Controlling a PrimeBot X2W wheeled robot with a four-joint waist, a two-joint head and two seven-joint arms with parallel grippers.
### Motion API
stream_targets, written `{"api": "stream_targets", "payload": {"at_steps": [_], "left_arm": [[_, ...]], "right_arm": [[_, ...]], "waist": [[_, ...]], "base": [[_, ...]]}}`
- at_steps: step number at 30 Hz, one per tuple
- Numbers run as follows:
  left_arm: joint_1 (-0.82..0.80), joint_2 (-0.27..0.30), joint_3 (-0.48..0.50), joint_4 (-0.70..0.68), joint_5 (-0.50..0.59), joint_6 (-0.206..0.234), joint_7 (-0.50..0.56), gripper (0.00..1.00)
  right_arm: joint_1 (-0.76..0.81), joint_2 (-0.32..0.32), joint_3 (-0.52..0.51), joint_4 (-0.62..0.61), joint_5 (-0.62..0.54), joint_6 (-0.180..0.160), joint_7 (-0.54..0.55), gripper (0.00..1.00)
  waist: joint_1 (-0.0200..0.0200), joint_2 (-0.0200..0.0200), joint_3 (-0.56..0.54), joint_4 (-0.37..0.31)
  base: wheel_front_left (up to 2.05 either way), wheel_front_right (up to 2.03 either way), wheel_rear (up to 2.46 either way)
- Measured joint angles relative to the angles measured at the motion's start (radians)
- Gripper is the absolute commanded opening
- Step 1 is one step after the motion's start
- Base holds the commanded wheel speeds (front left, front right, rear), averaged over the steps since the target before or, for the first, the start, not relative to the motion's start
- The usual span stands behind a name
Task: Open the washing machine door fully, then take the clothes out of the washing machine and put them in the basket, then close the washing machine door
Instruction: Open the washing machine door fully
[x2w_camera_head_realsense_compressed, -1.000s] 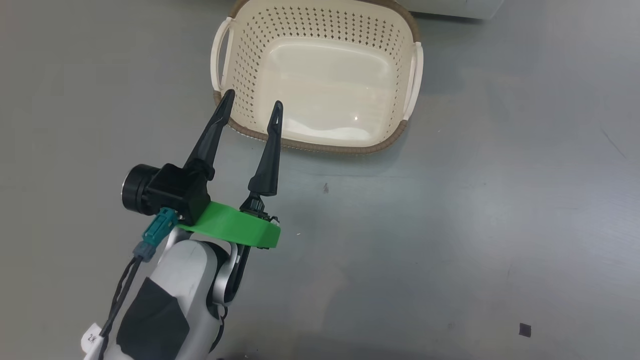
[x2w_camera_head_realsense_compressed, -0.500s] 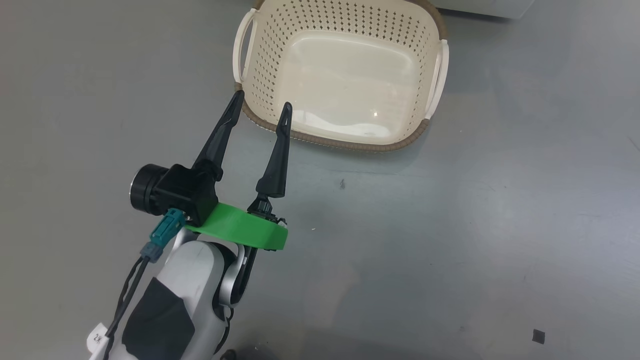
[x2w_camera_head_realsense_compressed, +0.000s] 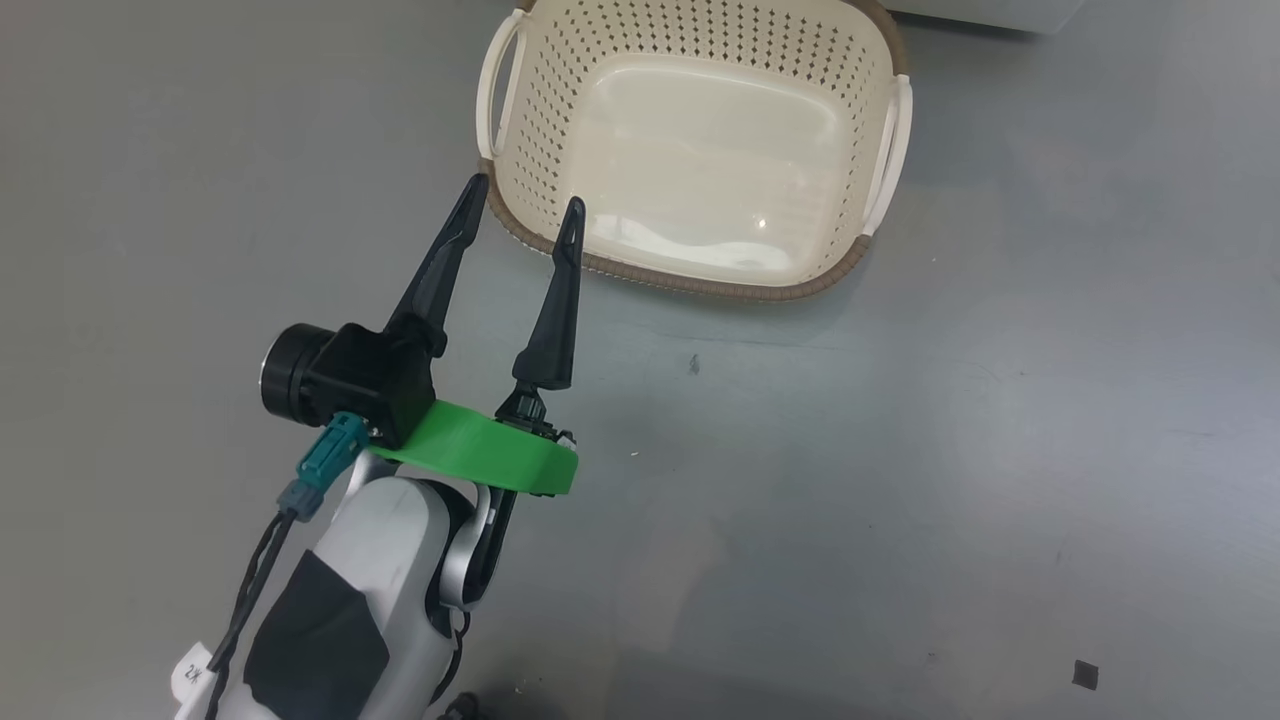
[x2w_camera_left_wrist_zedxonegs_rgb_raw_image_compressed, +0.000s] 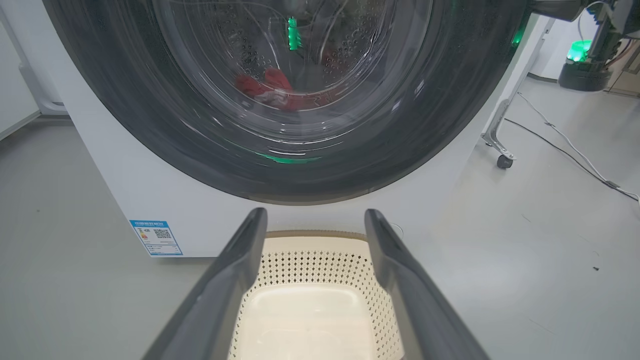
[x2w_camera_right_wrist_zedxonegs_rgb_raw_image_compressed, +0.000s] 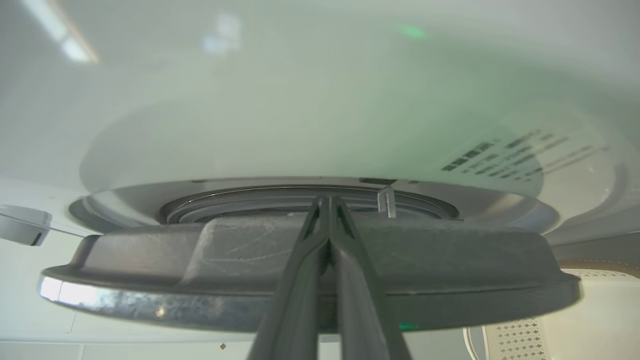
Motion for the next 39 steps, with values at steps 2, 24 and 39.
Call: {"api": "stream_targets", "payload": {"at_steps": [2,24,39], "left_arm": [[-0.004,0.000,0.000,-0.001,-0.007,0.003,0.000,1.00],[-0.007,-0.003,0.005,0.010,-0.004,0.007,0.000,1.00],[-0.006,-0.003,0.006,0.044,0.010,0.008,0.000,1.00]], "right_arm": [[-0.003,0.000,-0.002,0.010,0.005,0.000,0.006,0.00],[-0.011,-0.001,0.001,0.088,0.110,0.041,0.191,0.00],[0.096,0.026,0.021,0.110,0.159,0.101,0.309,0.00]], "waist": [[0.0000,0.0000,0.001,0.001],[0.0000,0.0000,-0.013,-0.011],[-0.0001,0.0000,-0.076,-0.038]], "base": [[0.00,0.00,0.00],[0.00,0.00,0.00],[0.00,0.00,0.00]]}}
